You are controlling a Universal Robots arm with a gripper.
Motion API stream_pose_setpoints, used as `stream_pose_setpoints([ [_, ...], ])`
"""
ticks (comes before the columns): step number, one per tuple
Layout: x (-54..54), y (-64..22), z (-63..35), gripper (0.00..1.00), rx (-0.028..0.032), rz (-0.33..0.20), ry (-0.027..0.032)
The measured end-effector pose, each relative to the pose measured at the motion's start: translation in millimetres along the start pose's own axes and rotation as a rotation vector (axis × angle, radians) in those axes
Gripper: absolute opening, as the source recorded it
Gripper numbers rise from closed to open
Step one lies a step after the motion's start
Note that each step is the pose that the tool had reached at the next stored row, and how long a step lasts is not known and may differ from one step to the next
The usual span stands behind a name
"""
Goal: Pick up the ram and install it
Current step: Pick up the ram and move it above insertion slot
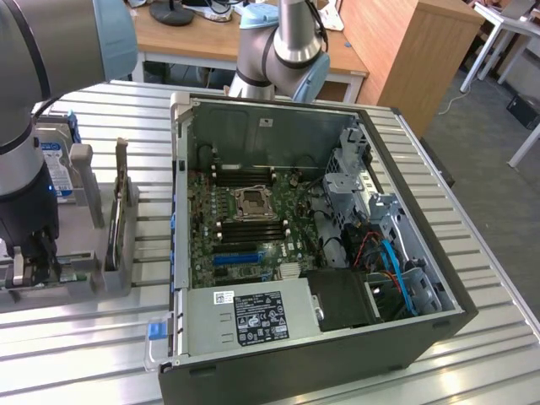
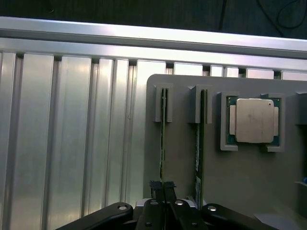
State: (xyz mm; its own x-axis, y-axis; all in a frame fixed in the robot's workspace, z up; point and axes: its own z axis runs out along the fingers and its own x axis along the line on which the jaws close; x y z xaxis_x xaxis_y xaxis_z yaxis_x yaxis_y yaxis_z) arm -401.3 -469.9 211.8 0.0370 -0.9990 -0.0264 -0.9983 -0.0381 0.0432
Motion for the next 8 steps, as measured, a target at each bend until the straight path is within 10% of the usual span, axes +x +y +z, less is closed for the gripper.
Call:
stream_pose_setpoints([
  [8, -0.4, 0.5, -16.3, 0.12, -0.0002, 0.0, 0.001],
])
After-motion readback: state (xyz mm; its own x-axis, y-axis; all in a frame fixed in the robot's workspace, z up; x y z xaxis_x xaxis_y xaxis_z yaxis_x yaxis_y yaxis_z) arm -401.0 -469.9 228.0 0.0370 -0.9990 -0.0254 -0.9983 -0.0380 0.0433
